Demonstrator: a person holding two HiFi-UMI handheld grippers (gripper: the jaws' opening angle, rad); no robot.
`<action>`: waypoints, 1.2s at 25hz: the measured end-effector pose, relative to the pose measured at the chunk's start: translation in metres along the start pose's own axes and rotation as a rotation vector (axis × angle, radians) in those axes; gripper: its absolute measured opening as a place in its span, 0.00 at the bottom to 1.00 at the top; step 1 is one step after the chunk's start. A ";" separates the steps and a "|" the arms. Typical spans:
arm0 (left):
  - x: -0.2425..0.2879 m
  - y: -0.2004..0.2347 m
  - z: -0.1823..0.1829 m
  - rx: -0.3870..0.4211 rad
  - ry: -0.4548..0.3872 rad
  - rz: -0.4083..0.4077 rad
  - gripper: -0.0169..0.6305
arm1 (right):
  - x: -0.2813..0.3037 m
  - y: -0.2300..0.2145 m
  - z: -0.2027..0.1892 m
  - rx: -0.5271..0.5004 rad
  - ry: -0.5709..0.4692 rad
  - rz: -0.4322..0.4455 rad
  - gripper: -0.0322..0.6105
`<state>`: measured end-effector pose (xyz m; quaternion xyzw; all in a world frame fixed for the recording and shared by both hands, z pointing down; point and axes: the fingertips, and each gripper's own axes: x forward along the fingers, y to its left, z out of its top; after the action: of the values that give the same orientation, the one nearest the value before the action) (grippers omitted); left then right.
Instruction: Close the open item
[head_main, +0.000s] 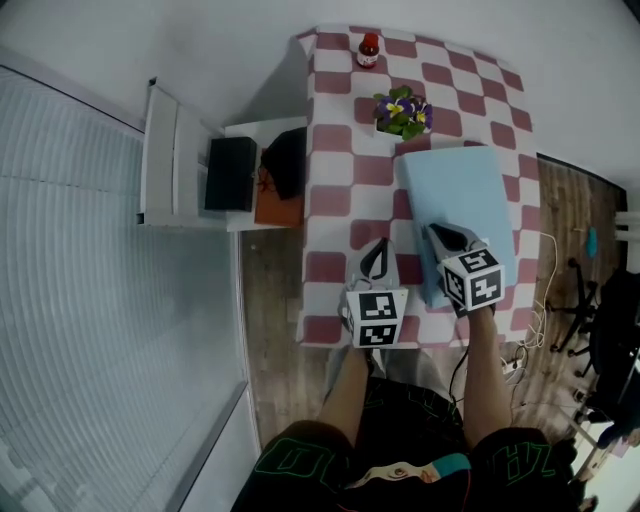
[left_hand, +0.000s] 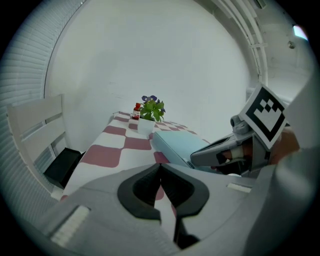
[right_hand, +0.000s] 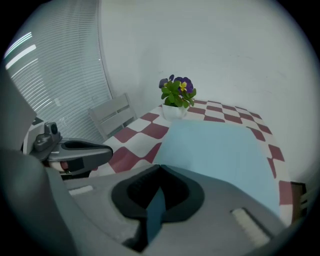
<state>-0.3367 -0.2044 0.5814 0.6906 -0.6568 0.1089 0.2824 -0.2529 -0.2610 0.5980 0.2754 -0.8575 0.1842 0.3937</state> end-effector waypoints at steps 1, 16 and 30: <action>-0.001 -0.001 0.005 -0.004 -0.013 -0.005 0.04 | -0.001 0.000 0.001 0.011 -0.003 -0.004 0.06; -0.043 -0.043 0.095 -0.045 -0.240 0.029 0.04 | -0.099 -0.018 0.072 0.093 -0.435 0.120 0.06; -0.072 -0.105 0.220 0.152 -0.500 0.082 0.04 | -0.228 -0.076 0.140 -0.016 -0.751 0.041 0.05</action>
<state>-0.2917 -0.2629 0.3385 0.6880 -0.7237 -0.0048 0.0538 -0.1640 -0.3204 0.3415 0.3032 -0.9489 0.0714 0.0504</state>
